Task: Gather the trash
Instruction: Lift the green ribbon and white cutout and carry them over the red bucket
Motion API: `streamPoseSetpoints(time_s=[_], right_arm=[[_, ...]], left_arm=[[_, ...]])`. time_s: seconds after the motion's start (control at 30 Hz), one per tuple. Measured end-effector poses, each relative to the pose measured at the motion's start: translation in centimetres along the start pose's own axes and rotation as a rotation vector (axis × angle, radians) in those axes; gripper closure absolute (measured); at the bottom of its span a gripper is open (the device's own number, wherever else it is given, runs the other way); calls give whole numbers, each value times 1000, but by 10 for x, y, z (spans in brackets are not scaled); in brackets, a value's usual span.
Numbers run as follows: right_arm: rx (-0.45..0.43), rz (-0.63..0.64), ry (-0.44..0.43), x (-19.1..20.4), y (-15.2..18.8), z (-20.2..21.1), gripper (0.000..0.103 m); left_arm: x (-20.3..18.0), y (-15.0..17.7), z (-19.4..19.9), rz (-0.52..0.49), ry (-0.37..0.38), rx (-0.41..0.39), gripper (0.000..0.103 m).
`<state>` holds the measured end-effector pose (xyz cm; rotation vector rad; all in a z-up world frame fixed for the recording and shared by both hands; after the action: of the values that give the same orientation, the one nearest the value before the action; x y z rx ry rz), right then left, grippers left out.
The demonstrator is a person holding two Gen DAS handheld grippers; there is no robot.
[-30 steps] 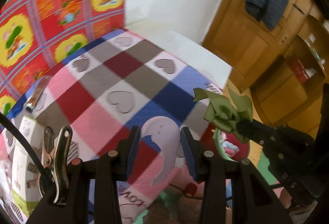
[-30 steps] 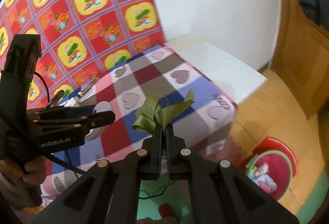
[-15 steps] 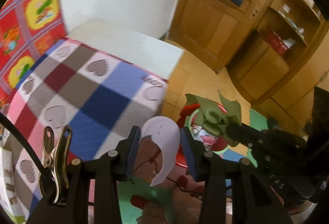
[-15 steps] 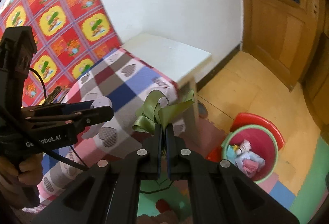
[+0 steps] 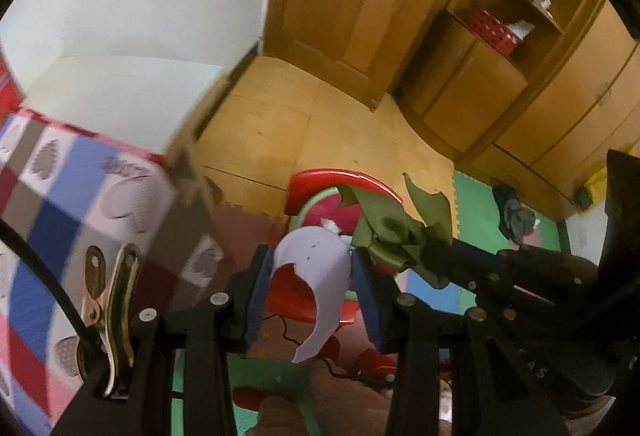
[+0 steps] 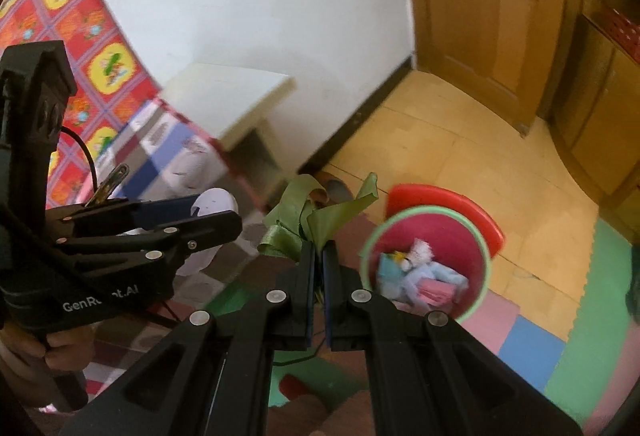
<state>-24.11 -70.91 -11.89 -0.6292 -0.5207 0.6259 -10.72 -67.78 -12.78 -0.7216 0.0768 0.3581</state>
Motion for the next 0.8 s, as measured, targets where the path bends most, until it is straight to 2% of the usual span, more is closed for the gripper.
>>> streamPoseSetpoints(time_s=[0.3,0.43,0.8], right_arm=[[63,-32,74,-67,27,-24,99],[95,-32,95,-91,44,-41,99],[156,-82,126,-149,79,-95,99]], left_arm=[[-41,15,-73,-36,64,59,61],[-52,28,-117,-31,96,96,61],[-74,65,-212,-107,121,170,60]])
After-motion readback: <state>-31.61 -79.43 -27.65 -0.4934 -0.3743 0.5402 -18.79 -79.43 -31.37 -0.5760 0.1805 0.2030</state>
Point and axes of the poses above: each gripper's, at about its wrist camera, not at the fingertips, and z roughly against the way its jaws point, x to its left, y to its underside, the point moved 2 cm from there along -z, roughly the way its jaws point, and after that the axes turned 13 degrees about -x, right-handed, at the moved point
